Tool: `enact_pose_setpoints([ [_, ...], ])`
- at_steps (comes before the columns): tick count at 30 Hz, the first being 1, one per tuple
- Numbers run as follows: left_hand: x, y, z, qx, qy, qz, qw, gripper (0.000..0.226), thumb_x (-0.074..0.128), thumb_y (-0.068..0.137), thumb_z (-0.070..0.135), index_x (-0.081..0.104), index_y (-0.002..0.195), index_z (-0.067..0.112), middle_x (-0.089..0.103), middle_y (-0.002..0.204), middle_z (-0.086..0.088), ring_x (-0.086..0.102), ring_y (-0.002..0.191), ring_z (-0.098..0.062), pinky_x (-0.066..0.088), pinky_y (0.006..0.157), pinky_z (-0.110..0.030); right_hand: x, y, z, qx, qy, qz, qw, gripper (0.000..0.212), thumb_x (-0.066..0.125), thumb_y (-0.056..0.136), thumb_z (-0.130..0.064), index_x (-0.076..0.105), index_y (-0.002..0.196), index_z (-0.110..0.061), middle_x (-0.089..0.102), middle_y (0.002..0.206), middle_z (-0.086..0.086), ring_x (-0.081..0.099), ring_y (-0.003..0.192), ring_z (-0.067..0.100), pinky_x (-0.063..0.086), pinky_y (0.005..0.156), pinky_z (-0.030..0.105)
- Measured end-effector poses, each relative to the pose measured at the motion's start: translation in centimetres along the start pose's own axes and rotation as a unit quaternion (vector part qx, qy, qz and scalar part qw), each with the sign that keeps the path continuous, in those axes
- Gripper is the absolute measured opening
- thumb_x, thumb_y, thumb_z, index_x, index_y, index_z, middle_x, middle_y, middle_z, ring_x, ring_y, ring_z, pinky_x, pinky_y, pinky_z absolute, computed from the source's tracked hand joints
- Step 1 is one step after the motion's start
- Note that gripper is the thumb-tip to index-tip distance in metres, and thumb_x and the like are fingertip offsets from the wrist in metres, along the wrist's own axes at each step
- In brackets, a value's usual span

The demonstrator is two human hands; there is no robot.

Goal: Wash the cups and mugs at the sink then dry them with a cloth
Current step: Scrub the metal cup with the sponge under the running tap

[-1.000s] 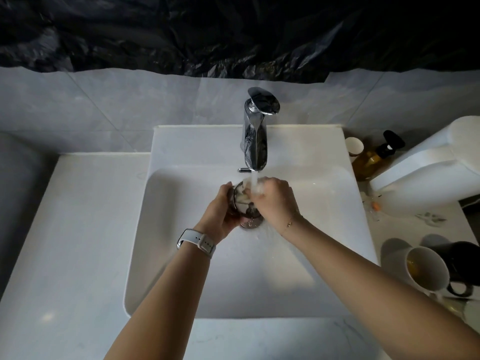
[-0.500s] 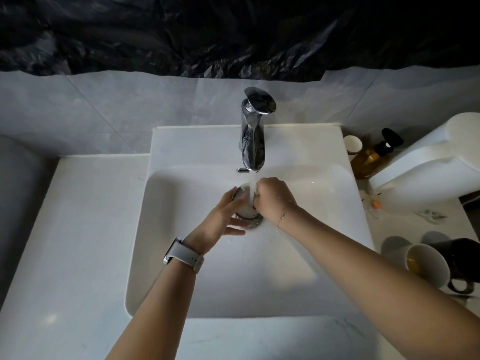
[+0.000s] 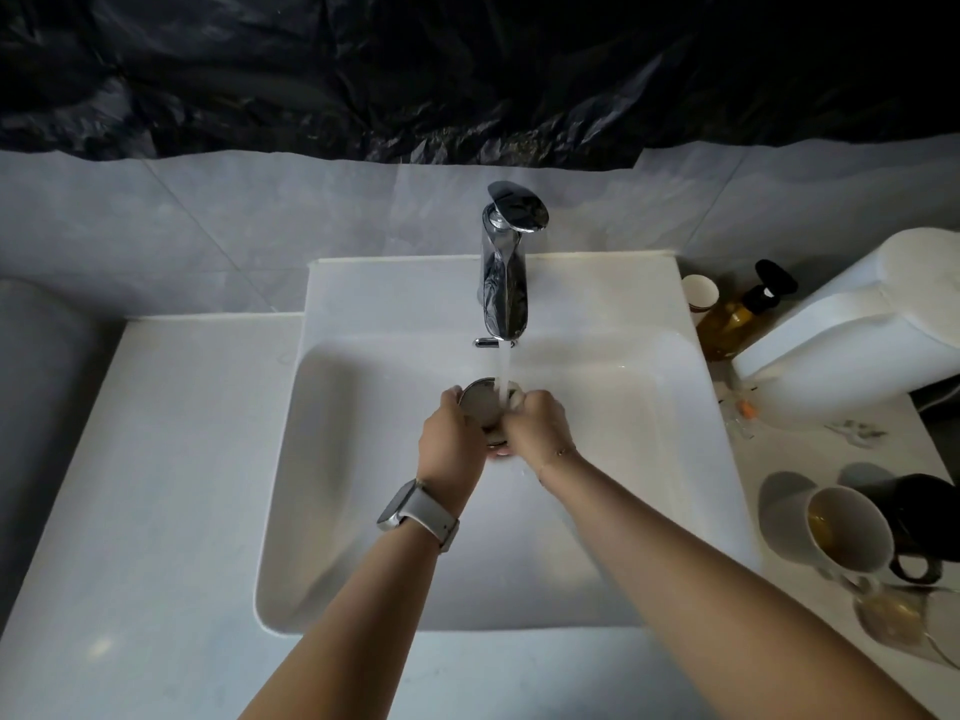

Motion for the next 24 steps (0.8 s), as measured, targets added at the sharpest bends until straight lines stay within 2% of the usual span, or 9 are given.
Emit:
enact_pose_setpoints([
  [3, 0.2, -0.5, -0.2, 0.028, -0.039, -0.071, 0.996, 0.044, 0.056, 0.093, 0.021, 0.045, 0.135, 0.017, 0.059, 0.127, -0.005, 0.069, 0.097, -0.026, 0.057, 0.086, -0.038, -1.8, 0.7, -1.5, -0.054, -0.175, 0.038, 0.982, 0.026, 0.047, 0.091, -0.01, 0.059, 0.068, -0.007, 0.062, 0.084, 0.024, 0.056, 0.081, 0.038, 0.039, 0.068, 0.031],
  [6, -0.7, 0.0, 0.0, 0.143, 0.183, -0.166, 0.958, 0.093, 0.072, 0.076, 0.056, 0.022, 0.151, 0.034, 0.039, 0.149, 0.005, 0.038, 0.134, -0.022, 0.033, 0.111, -0.043, -3.3, 1.7, -2.5, -0.052, -0.178, 0.011, 0.983, 0.029, 0.051, 0.087, -0.009, 0.045, 0.058, -0.009, 0.055, 0.076, 0.025, 0.061, 0.07, 0.037, 0.049, 0.066, 0.034],
  [8, -1.2, -0.2, 1.2, 0.225, 0.258, -0.157, 0.926, 0.109, 0.079, 0.069, 0.056, 0.014, 0.153, 0.03, 0.031, 0.152, 0.009, 0.021, 0.143, -0.018, 0.021, 0.117, -0.041, -3.3, 2.3, -2.7, -0.013, -0.112, -0.056, 0.992, 0.02, 0.043, 0.083, 0.003, 0.047, 0.066, -0.005, 0.048, 0.074, 0.017, 0.067, 0.061, 0.039, 0.06, 0.063, 0.043],
  [10, -1.5, -0.4, 2.8, 0.274, 0.159, -0.113, 0.942, 0.1, 0.085, 0.069, 0.044, 0.027, 0.147, 0.02, 0.043, 0.139, 0.009, 0.039, 0.134, -0.015, 0.033, 0.107, -0.021, -2.7, 2.5, -3.1, 0.017, -0.075, -0.114, 0.991, 0.016, 0.04, 0.085, 0.006, 0.055, 0.081, 0.003, 0.055, 0.081, 0.017, 0.067, 0.058, 0.035, 0.06, 0.057, 0.039],
  [12, -1.6, -0.2, 3.4, 0.273, 0.065, -0.086, 0.956, 0.089, 0.085, 0.07, 0.039, 0.035, 0.139, 0.014, 0.051, 0.127, 0.011, 0.051, 0.116, -0.008, 0.036, 0.088, -0.004, -2.1, 2.5, -3.6, 0.025, -0.049, -0.125, 0.991, 0.021, 0.043, 0.086, 0.006, 0.06, 0.098, 0.007, 0.064, 0.092, 0.021, 0.066, 0.06, 0.03, 0.061, 0.064, 0.041],
  [14, -1.7, 0.0, 3.6, 0.288, 0.07, -0.071, 0.952, 0.084, 0.083, 0.072, 0.041, 0.038, 0.136, 0.012, 0.054, 0.124, 0.007, 0.052, 0.111, -0.008, 0.037, 0.082, -0.005, -1.7, 2.6, -3.1, 0.044, -0.014, -0.133, 0.99, 0.023, 0.043, 0.087, 0.006, 0.06, 0.103, 0.007, 0.066, 0.09, 0.021, 0.066, 0.053, 0.025, 0.061, 0.063, 0.039],
  [16, -1.7, 0.2, 3.5, 0.31, 0.098, -0.071, 0.943, 0.081, 0.082, 0.073, 0.042, 0.039, 0.135, 0.011, 0.055, 0.122, 0.004, 0.053, 0.106, -0.009, 0.039, 0.081, -0.014, -1.6, 2.4, -2.4, 0.062, 0.016, -0.149, 0.987, 0.025, 0.04, 0.088, 0.009, 0.059, 0.104, 0.006, 0.064, 0.086, 0.02, 0.065, 0.05, 0.025, 0.059, 0.05, 0.031],
  [20, -0.9, 0.9, 1.9, 0.223, 0.061, -0.123, 0.965, 0.074, 0.074, 0.073, 0.056, 0.035, 0.127, 0.023, 0.065, 0.103, 0.007, 0.062, 0.083, -0.012, 0.052, 0.075, -0.031, -2.6, 3.8, -2.1, 0.01, 0.038, -0.1, 0.994, 0.022, 0.055, 0.088, -0.001, 0.062, 0.109, 0.002, 0.065, 0.102, 0.019, 0.069, 0.081, 0.03, 0.061, 0.066, 0.041],
  [24, 0.7, 0.7, -0.3, 0.074, -0.183, -0.168, 0.966, 0.056, 0.068, 0.086, 0.042, 0.044, 0.129, 0.016, 0.062, 0.122, -0.004, 0.064, 0.101, -0.008, 0.054, 0.08, -0.025, -4.4, 3.1, -2.0, -0.135, 0.097, -0.013, 0.986, 0.033, 0.054, 0.096, -0.021, 0.058, 0.124, -0.002, 0.066, 0.115, 0.007, 0.067, 0.097, 0.011, 0.054, 0.091, 0.038],
])
Point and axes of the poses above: each hand's wrist, its own y-axis towards the middle knuckle, its own x-axis out of the palm, z = x × y, the point moved 8 cm from there along y, towards the middle knuckle
